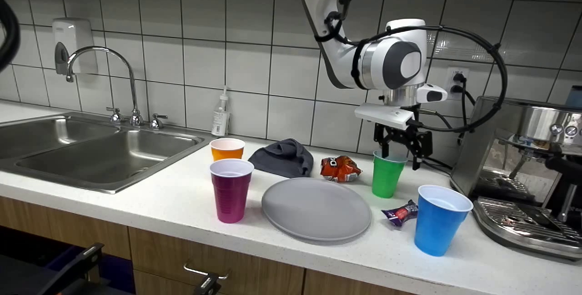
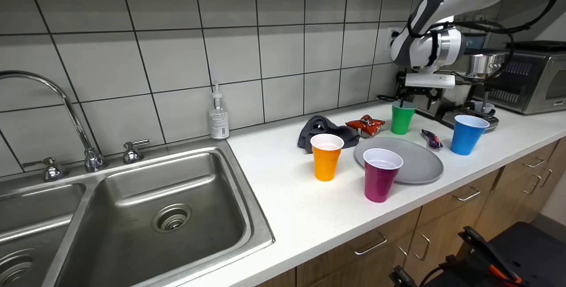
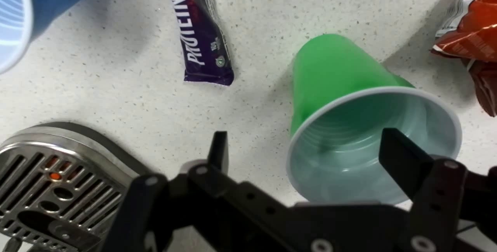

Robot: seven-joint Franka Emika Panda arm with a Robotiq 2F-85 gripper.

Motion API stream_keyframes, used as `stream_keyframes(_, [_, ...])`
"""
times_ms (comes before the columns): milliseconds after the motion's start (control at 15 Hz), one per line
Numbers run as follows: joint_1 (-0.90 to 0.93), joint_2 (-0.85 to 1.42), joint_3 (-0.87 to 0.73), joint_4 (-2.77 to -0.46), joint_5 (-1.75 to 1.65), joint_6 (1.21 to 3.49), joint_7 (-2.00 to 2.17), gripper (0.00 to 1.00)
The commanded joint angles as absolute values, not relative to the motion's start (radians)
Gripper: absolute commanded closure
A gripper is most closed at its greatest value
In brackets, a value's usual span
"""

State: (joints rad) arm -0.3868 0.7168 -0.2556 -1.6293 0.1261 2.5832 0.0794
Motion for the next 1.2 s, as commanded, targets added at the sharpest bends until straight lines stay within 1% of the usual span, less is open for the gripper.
stream_keyframes(0, [-0.392,0.759,-0.262,-1.565,0.119,2.547,0.105,0.00])
stream_keyframes(67, [-0.394,0.762,-0.261,-1.561,0.120,2.546,0.101,0.00])
stream_keyframes(133, [-0.396,0.765,-0.259,-1.557,0.122,2.550,0.099,0.25])
stream_keyframes(200, [-0.397,0.767,-0.259,-1.556,0.122,2.559,0.097,0.26])
stream_keyframes(267, [-0.396,0.769,-0.259,-1.551,0.121,2.555,0.098,0.32])
stream_keyframes(333, [-0.397,0.771,-0.260,-1.547,0.121,2.555,0.098,0.42])
stream_keyframes(467, [-0.397,0.775,-0.261,-1.540,0.119,2.553,0.098,0.58])
stream_keyframes(800, [-0.403,0.776,-0.258,-1.541,0.117,2.552,0.085,0.95])
stream_keyframes(867, [-0.406,0.770,-0.256,-1.549,0.117,2.560,0.076,1.00])
stream_keyframes(1133, [-0.418,0.750,-0.247,-1.562,0.123,2.567,0.056,0.99])
